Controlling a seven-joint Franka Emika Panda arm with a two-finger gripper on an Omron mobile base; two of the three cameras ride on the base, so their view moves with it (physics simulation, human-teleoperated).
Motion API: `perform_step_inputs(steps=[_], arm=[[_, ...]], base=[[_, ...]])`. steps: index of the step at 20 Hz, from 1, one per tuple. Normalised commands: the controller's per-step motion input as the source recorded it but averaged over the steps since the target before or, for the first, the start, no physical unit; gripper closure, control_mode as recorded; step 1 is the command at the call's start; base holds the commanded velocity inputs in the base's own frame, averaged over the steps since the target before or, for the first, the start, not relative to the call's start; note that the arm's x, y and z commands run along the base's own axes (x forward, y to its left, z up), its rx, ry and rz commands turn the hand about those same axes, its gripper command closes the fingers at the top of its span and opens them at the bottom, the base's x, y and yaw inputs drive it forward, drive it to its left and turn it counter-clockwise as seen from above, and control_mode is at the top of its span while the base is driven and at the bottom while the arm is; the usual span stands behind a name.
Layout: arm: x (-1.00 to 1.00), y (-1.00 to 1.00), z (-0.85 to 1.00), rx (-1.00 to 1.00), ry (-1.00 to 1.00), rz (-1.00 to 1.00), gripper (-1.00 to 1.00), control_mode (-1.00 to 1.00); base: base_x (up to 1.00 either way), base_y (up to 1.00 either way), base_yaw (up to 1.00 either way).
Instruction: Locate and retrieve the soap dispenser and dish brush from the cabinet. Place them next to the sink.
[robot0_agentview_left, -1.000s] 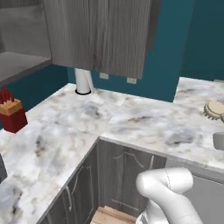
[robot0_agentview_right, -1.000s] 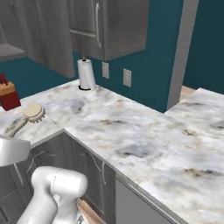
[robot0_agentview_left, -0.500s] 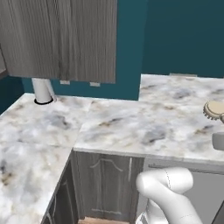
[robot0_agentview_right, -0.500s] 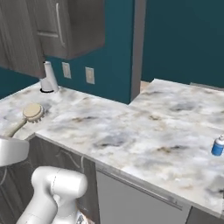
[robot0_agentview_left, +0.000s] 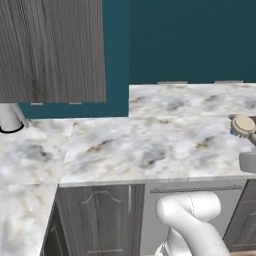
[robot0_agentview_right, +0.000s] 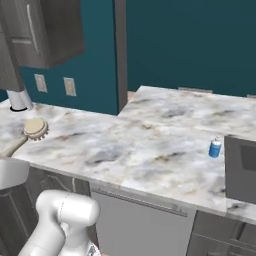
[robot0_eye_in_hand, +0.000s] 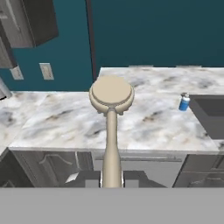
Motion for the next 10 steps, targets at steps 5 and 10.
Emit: perform_step_inputs(steps=[5,10], arm=[[0.0,0.0,0.0,0.0,0.0,0.0,1.0,1.0],[0.0,0.0,0.0,0.0,0.0,0.0,1.0,1.0]], base=[[-0.06,-0.5,-0.2],[0.14,-0.61,-0.09]])
